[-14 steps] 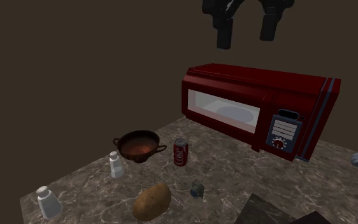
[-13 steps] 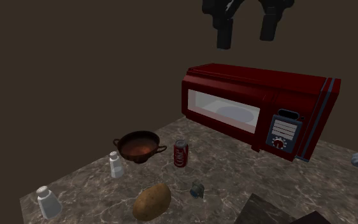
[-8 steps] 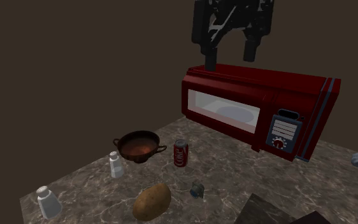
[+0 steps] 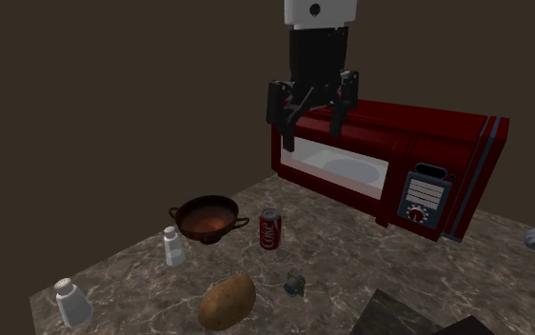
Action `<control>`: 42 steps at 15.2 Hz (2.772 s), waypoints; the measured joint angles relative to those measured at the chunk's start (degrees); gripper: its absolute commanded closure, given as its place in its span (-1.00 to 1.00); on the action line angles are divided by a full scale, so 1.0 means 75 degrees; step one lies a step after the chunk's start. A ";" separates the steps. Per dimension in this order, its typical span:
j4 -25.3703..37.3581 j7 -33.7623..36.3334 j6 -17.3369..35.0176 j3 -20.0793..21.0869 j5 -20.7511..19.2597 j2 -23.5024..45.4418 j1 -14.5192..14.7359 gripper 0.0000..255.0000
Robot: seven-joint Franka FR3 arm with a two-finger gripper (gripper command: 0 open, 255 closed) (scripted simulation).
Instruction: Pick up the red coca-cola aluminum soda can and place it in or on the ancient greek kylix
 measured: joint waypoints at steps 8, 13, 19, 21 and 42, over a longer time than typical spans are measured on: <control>0.0701 -0.0090 0.1518 -0.0118 0.0067 0.2329 -0.0047 -1.00; 0.1532 -0.0183 0.2189 -0.0147 0.0171 0.3897 -0.0081 -1.00; 0.2811 -0.0300 0.2683 -0.0128 0.0313 0.5758 -0.0143 -1.00; 0.3298 -0.0323 0.2750 -0.0109 0.0358 0.6344 -0.0159 -1.00; 0.5169 -0.0401 0.3224 -0.0051 0.0461 0.8776 -0.0226 1.00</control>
